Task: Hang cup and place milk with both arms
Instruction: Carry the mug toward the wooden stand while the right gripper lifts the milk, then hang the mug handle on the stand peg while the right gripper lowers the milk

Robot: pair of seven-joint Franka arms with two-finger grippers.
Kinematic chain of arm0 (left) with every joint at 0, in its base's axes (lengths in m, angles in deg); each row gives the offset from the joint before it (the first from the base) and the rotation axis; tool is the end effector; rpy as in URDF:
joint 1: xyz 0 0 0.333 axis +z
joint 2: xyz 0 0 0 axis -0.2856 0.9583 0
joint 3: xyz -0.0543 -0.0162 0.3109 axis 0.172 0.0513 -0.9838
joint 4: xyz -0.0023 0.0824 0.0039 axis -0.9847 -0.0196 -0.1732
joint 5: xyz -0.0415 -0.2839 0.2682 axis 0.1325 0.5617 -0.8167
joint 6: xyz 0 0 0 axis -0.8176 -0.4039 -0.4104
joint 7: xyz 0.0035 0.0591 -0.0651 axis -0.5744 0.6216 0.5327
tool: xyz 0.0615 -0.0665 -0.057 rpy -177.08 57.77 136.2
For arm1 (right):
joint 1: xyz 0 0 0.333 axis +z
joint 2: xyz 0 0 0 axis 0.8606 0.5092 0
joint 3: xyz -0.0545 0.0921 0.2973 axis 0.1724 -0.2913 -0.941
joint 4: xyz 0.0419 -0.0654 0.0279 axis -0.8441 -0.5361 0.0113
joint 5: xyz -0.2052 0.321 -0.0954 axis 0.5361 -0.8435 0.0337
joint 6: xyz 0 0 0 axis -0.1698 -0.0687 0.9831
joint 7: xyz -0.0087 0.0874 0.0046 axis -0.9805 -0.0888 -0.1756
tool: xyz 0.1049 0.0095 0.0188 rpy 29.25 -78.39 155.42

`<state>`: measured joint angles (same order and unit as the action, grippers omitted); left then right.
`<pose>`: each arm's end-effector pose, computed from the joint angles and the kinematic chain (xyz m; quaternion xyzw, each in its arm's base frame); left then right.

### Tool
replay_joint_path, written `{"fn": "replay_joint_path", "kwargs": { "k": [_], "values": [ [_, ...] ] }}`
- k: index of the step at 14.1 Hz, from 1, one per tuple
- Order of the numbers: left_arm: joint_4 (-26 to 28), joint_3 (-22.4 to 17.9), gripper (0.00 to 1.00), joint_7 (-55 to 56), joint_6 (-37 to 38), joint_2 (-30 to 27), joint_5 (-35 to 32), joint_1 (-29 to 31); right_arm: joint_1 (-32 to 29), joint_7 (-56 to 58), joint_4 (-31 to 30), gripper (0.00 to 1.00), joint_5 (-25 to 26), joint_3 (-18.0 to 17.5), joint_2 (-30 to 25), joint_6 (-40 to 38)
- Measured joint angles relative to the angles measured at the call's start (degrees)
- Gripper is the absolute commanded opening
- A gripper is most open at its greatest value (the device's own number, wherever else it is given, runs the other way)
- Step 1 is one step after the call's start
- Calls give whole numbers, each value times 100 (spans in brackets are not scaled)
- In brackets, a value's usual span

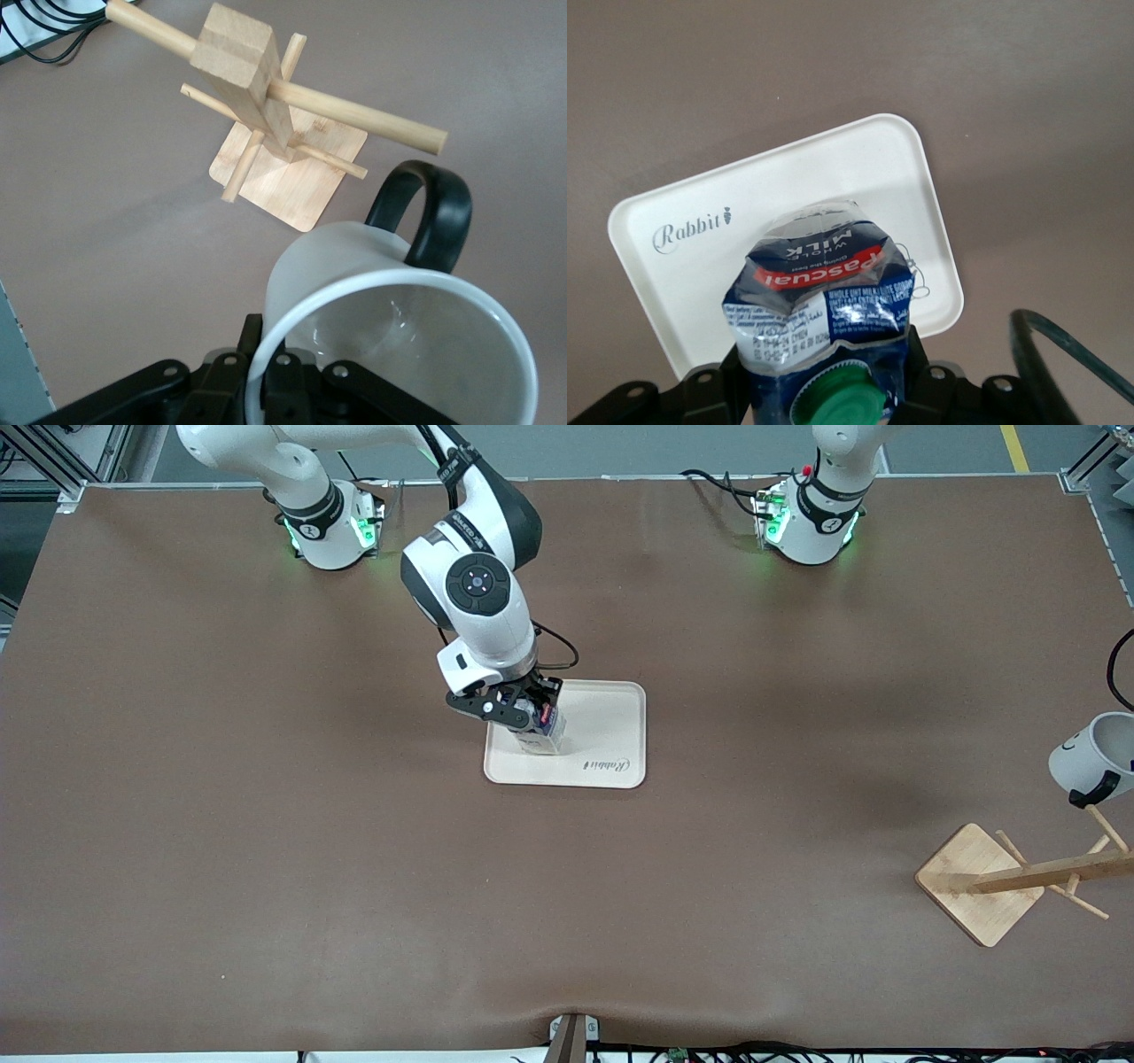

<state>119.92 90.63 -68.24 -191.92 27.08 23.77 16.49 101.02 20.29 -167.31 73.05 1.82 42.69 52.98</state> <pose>0.6216 0.2192 0.4979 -0.9824 0.1779 -0.0524 0.0214 0.4890 0.4440 0.3740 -0.9806 0.1897 0.0485 0.0137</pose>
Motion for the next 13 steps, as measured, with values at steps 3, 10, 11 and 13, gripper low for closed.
{"fn": "replay_joint_path", "kwargs": {
  "k": [3,10,11,13],
  "values": [
    [-13,27,0,0,21,0,0,-1,-343,62,1055,0,-113,66,-40,-1597],
    [-19,76,0,13,233,-6,0,-8,-1854,1971,1439,0,-122,130,-229,-2520],
    [-27,81,0,13,235,-8,0,-10,-2050,2178,1418,0,-121,135,-263,-2558],
    [-44,83,0,21,239,-9,0,-10,-2420,2852,1305,0,-40,143,-380,-2605]
  ]
}}
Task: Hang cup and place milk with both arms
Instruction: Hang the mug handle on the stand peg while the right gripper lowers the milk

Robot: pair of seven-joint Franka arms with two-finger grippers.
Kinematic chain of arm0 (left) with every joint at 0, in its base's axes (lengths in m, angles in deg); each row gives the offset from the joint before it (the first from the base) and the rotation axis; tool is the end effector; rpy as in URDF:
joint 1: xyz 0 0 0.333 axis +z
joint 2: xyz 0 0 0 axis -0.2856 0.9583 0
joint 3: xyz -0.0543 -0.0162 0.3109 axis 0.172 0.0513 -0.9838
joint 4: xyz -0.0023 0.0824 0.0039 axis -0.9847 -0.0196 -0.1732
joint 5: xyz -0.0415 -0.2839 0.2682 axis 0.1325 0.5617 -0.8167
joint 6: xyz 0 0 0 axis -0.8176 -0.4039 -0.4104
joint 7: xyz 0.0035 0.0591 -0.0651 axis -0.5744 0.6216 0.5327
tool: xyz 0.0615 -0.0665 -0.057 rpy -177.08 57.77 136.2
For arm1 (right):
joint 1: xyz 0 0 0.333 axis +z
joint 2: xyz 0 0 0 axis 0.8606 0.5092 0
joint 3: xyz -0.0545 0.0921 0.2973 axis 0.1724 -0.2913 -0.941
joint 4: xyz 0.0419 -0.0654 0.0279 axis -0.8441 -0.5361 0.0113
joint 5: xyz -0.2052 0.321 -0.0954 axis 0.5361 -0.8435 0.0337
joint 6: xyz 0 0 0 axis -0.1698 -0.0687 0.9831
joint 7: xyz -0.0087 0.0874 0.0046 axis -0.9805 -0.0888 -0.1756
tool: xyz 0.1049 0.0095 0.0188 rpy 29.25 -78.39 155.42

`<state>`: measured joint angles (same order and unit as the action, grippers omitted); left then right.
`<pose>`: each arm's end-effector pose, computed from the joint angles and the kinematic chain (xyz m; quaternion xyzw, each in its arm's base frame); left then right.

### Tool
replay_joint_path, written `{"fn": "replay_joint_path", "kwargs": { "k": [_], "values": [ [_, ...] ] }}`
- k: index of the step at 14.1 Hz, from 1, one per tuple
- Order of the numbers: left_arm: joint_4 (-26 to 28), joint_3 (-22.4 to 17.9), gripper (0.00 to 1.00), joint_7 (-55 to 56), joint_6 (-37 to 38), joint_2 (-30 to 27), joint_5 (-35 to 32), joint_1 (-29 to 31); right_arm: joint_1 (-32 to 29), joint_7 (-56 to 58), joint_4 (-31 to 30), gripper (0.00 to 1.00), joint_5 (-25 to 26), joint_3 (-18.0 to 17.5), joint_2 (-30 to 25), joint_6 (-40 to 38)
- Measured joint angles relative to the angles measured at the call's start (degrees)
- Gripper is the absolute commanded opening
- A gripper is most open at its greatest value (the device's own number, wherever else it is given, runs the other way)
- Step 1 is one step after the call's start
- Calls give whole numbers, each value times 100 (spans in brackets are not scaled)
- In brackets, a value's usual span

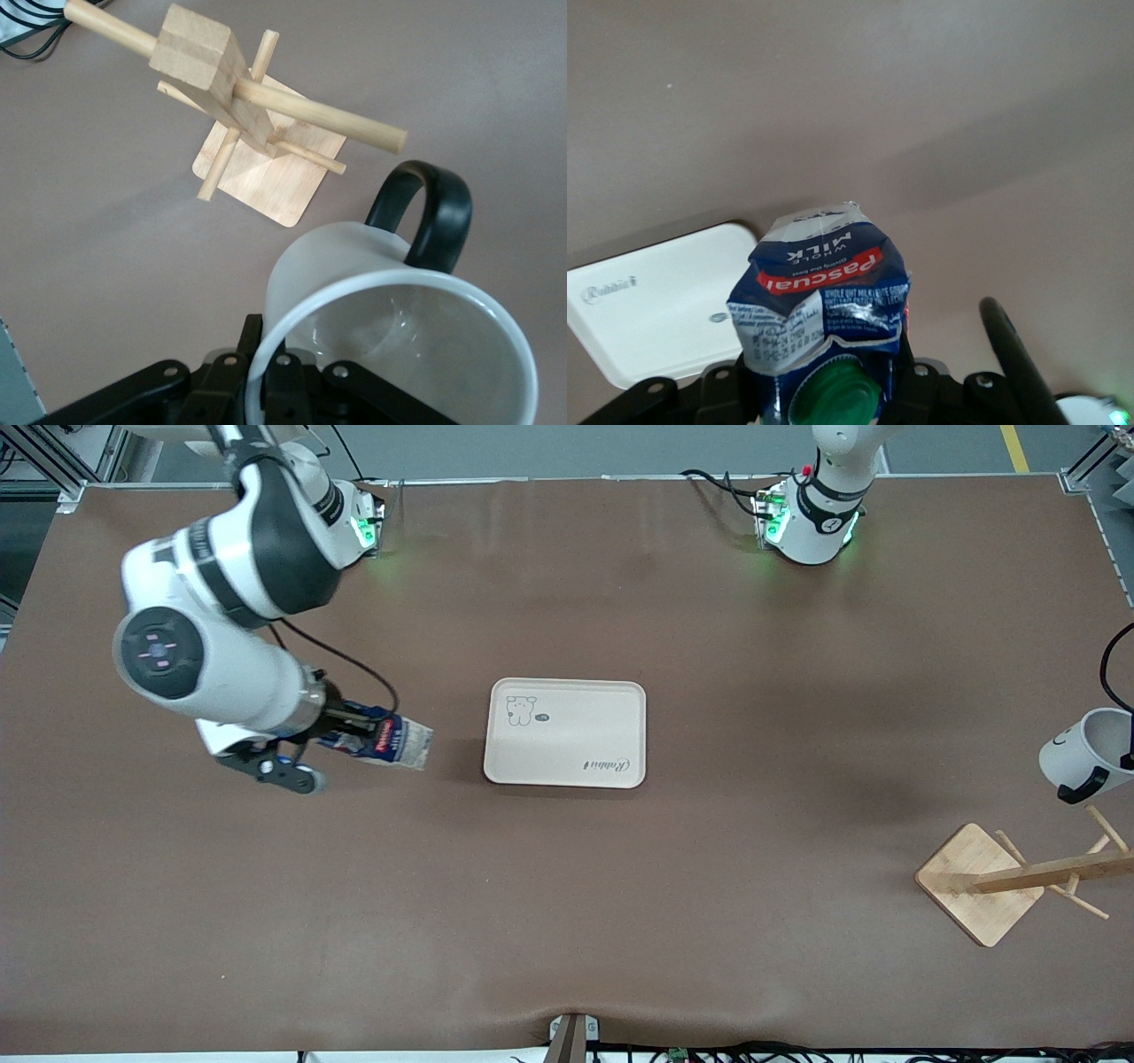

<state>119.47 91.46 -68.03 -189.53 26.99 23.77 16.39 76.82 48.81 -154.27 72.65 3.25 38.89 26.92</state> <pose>0.6212 0.2093 0.4994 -0.9821 0.1836 -0.0394 0.0124 0.6102 0.1905 0.4890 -0.9829 0.1459 0.1119 0.0056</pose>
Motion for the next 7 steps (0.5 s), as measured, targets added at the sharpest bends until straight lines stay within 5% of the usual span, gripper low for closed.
{"fn": "replay_joint_path", "kwargs": {
  "k": [7],
  "values": [
    [-14,7,0,100,4,0,0,-19,-1088,1544,-1529,0,466,13,-727,613]
  ]
}}
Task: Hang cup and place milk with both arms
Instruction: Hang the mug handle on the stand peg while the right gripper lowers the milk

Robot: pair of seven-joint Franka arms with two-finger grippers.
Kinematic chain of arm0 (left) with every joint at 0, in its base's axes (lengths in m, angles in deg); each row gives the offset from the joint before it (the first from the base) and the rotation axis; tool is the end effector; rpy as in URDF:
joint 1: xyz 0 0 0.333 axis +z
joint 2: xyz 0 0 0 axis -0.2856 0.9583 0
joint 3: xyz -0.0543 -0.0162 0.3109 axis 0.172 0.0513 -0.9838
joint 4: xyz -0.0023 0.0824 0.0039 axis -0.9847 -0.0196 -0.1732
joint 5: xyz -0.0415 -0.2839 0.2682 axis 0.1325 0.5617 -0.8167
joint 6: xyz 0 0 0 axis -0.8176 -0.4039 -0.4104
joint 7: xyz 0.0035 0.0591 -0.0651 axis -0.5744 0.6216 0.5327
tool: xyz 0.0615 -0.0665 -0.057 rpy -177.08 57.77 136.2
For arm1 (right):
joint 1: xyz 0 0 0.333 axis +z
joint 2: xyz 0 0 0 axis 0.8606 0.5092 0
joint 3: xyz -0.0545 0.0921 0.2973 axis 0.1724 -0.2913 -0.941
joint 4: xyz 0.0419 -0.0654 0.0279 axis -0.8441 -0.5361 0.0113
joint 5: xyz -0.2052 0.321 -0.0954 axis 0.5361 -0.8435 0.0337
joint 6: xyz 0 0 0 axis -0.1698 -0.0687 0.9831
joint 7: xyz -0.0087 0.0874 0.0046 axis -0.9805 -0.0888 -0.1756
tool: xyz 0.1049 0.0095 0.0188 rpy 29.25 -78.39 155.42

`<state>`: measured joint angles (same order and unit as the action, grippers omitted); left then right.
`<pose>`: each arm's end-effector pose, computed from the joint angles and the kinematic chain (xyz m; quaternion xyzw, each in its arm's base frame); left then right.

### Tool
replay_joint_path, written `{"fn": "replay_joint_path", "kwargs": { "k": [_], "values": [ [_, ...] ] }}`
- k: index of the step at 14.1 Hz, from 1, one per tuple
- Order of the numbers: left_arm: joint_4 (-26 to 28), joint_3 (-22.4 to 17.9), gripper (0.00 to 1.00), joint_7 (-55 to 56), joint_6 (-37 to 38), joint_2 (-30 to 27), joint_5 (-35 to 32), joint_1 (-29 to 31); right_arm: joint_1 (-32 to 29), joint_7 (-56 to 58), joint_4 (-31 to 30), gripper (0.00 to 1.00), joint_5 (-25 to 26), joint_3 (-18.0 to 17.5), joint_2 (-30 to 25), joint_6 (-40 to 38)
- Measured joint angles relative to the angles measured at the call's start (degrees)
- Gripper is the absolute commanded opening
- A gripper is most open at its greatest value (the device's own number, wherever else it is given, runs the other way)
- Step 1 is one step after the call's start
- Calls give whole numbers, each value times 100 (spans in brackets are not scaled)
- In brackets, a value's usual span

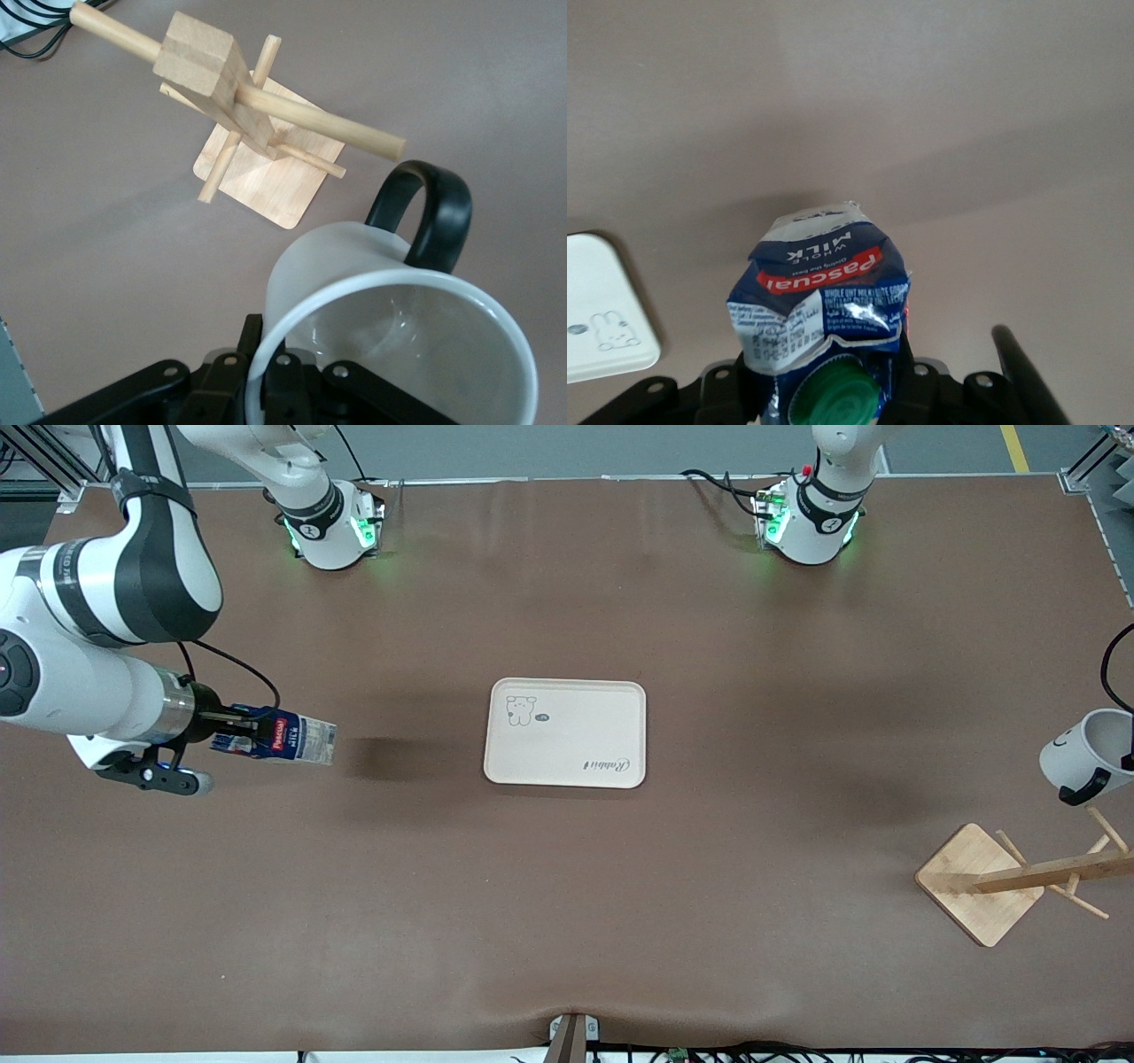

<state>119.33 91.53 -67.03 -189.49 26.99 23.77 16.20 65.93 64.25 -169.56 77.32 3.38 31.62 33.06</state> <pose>0.6223 0.2067 0.5005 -0.9833 0.1772 -0.0404 0.0123 0.5934 0.0565 0.4523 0.9875 -0.1060 -0.1162 0.0109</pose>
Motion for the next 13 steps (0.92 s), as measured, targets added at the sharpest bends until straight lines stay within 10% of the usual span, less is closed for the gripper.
{"fn": "replay_joint_path", "kwargs": {
  "k": [13],
  "values": [
    [-141,9,0,57,-5,112,0,-43,-1183,1082,-2349,0,229,-14,-535,1950]
  ]
}}
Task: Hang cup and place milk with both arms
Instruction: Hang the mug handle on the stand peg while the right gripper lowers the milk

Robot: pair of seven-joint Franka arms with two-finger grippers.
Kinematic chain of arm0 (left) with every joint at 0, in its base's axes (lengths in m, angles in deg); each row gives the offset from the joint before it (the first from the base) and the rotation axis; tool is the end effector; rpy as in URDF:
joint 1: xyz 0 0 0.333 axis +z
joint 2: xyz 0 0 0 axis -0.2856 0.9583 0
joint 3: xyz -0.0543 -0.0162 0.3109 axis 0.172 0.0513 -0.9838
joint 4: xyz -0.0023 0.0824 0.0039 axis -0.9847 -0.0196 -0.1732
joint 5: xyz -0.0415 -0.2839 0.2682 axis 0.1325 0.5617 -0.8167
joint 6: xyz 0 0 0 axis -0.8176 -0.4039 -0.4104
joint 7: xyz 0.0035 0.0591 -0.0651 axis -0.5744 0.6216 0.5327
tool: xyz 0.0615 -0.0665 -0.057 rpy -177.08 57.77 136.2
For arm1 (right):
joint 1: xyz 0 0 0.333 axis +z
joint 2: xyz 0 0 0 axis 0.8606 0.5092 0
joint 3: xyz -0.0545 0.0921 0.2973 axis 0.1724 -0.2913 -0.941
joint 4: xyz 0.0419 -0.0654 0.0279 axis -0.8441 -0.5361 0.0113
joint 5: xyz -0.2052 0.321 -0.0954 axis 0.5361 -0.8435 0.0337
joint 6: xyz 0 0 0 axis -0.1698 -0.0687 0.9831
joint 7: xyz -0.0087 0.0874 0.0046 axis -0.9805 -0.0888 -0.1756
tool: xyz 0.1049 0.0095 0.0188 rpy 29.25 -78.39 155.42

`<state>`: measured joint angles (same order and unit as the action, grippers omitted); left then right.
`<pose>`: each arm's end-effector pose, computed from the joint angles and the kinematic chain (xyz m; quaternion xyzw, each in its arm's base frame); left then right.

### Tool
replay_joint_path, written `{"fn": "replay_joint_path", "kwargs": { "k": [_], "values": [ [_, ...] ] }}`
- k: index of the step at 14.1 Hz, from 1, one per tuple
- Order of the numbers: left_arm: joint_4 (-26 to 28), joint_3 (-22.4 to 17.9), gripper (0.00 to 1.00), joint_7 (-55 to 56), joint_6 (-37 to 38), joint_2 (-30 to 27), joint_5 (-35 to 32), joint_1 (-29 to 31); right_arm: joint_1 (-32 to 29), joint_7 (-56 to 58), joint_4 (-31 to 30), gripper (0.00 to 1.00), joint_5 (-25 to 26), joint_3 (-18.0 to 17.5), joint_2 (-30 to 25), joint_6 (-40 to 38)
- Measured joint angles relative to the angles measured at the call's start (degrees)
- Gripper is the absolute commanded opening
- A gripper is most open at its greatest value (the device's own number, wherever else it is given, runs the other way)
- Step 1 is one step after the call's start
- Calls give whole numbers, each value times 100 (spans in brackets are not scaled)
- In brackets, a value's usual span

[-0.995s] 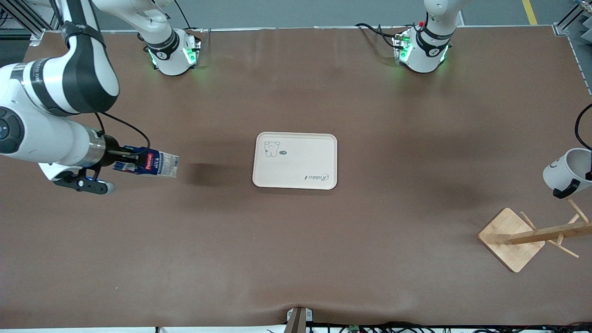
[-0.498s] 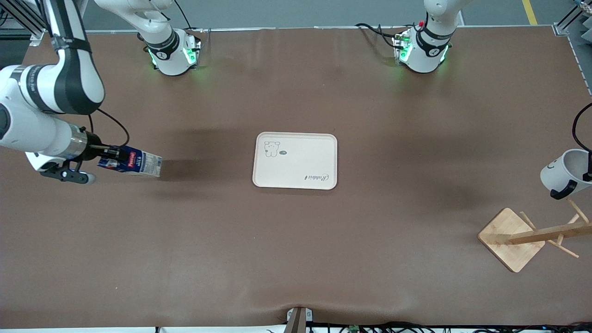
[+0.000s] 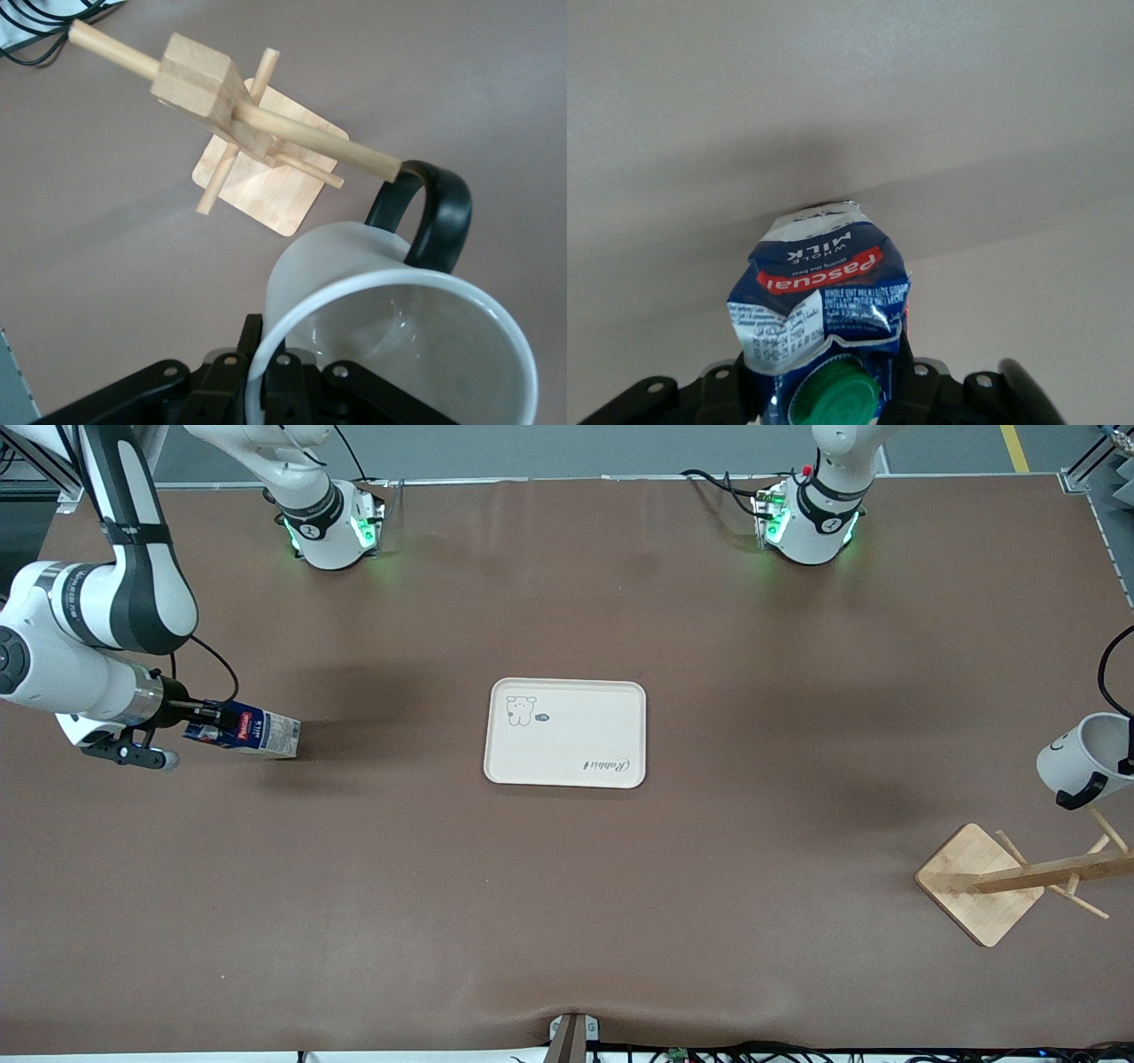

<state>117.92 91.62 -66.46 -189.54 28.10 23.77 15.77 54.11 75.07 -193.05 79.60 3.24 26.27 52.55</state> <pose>0.6293 0.2047 0.5003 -0.9834 0.1755 -0.0449 0.0108 0.5330 -0.0622 0.3471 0.9887 -0.1077 -0.1045 0.0055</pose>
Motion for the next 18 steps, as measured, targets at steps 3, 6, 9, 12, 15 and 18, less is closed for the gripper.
{"fn": "replay_joint_path", "kwargs": {
  "k": [3,6,9,12,15,18],
  "values": [
    [-138,0,0,0,-4,130,0,0,-58,-3,-14,0,22,3,-5,12],
    [-219,-23,0,0,-23,242,0,7,-79,-5,-79,0,29,3,-6,12],
    [-295,-54,0,0,-147,379,0,30,-98,-10,-136,36,31,3,-6,12],
    [-428,-55,0,0,-179,524,0,46,-118,-10,-158,43,32,3,-6,13],
    [-503,-56,6,0,-186,604,0,46,-118,-10,-176,58,33,1,-7,16],
    [-575,-54,100,0,-219,701,0,40,-118,-10,-178,67,33,-1,-8,17]
  ]
}}
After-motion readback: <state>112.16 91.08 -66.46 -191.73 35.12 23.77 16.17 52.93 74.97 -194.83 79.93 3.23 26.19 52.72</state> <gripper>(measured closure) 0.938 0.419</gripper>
